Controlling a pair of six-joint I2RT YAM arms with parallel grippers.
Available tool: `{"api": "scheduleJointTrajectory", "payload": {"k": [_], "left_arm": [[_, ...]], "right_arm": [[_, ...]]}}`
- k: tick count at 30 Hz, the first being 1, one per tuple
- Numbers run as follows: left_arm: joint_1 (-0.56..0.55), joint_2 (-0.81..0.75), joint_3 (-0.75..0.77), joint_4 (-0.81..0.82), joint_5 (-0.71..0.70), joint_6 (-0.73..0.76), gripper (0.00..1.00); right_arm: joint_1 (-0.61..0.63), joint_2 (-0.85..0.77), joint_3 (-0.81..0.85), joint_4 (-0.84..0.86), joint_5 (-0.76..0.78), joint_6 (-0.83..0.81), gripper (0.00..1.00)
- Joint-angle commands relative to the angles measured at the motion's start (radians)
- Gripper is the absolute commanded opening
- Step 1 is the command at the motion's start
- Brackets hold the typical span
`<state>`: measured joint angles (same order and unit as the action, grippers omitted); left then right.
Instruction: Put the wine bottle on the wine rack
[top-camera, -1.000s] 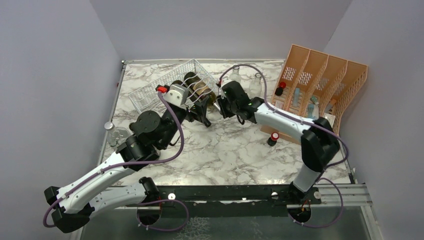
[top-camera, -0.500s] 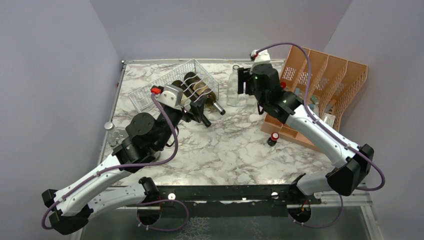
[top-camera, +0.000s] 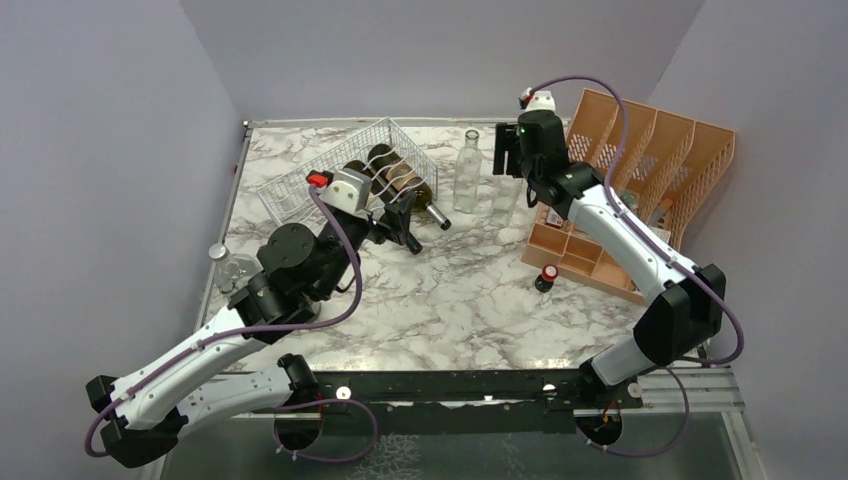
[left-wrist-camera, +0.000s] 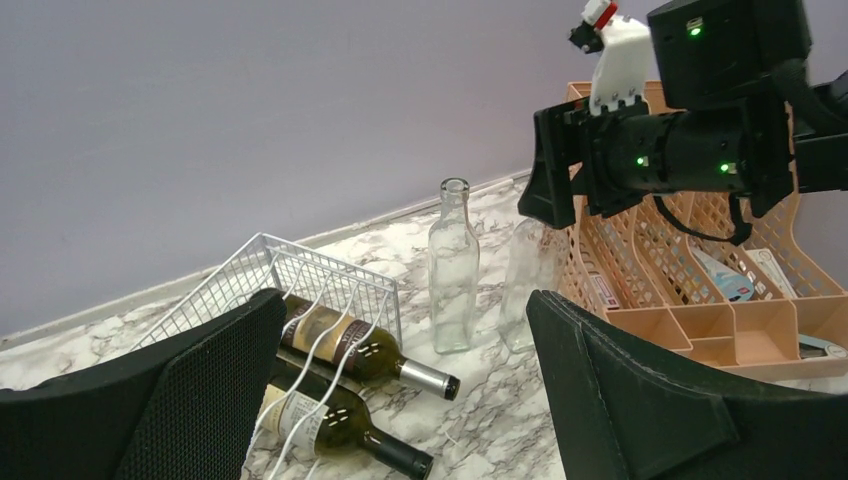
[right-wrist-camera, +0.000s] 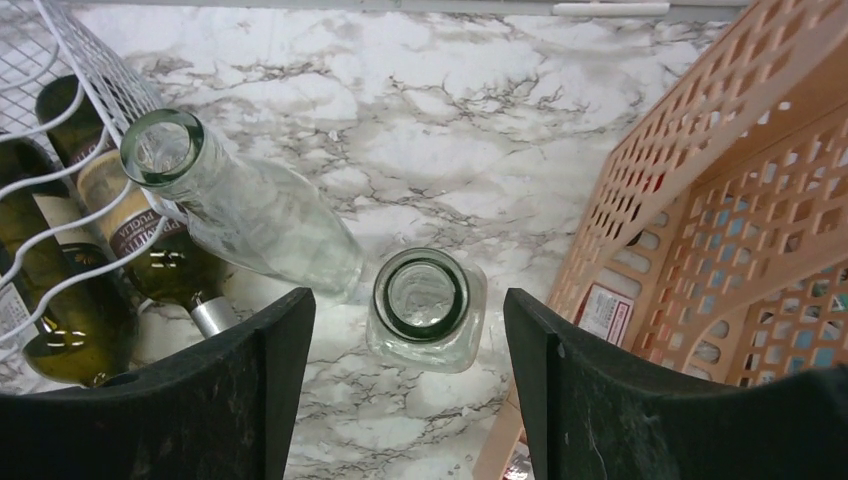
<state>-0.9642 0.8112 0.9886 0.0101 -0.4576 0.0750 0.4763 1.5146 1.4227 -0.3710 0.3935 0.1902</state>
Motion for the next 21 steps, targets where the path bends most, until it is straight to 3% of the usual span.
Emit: {"api": "scheduleJointTrajectory", "payload": {"k": [1,9,16,21], "left_arm": [[-0.003,0.003,-0.002,0.018,-0.01,0.003,0.99],[-0.002,0.017,-0.003,0.014,-0.01,0.003,0.99],[-0.002,0.04,-0.004,0.011,0.01,0.009,0.99],[-0.002,0.072,-0.017,0.025,0.092,0.022,0.99]], "right_arm": [[-0.016,0.038,0.041,-0.001,-0.043,-0.003,0.69],[-0.033,0.064,0.008,0.072,-0.024,-0.086,0.48],[-0.036,0.065,0.009,0.067,-0.047,-0.113,0.2],[-0.037,-0.006,-0.014,0.045,-0.094,-0.117,0.12]]}}
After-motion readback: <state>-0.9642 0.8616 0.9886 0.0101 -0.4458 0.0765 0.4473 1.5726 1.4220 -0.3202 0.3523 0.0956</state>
